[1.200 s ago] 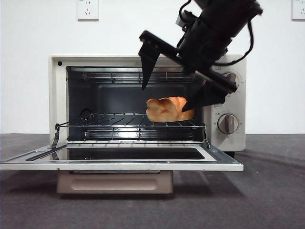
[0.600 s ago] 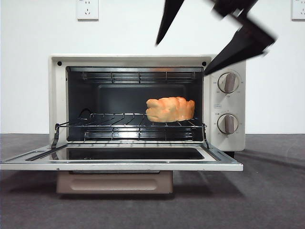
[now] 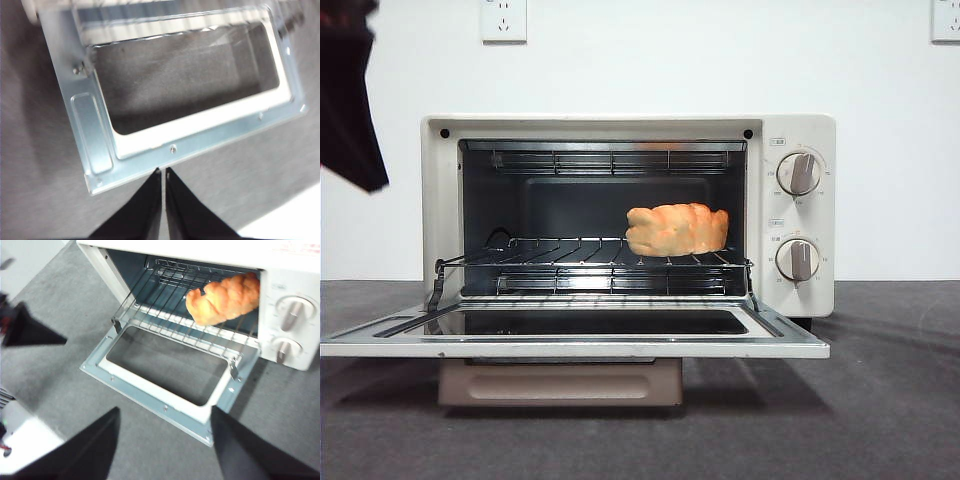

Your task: The left arm flap open the oven, the right arm pick bread and place it into oven, the left arm flap close the oven

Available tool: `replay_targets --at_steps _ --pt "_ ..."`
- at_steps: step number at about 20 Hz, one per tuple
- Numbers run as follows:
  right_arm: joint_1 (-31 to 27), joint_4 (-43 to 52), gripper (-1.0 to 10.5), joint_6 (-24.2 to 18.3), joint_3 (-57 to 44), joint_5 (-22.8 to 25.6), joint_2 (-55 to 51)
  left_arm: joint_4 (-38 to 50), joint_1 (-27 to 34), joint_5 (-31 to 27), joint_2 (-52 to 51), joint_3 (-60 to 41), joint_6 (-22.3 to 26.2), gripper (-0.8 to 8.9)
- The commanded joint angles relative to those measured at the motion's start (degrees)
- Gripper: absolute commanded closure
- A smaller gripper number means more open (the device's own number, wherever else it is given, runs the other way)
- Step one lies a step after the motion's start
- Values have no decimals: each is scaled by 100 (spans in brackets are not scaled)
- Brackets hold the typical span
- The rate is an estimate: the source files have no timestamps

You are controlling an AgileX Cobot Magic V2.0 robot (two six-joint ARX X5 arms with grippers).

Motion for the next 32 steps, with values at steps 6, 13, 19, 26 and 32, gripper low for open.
replay_targets --at_steps 6,13,19,26,32 --pt "33 -516 804 -385 118 59 -693 103 1545 1215 887 -70 273 799" --pt "35 -527 863 -389 118 299 -1029 927 1816 1626 955 -1117 -136 799" --pt "35 -533 883 -372 118 308 -1054 1609 1947 1600 905 -1845 -487 799" --pt "33 -527 884 -369 118 313 -1054 1759 1950 1480 914 -2065 -636 799" --pt "35 -479 884 -372 118 352 -1043 1803 1939 1552 1010 -2068 -695 798"
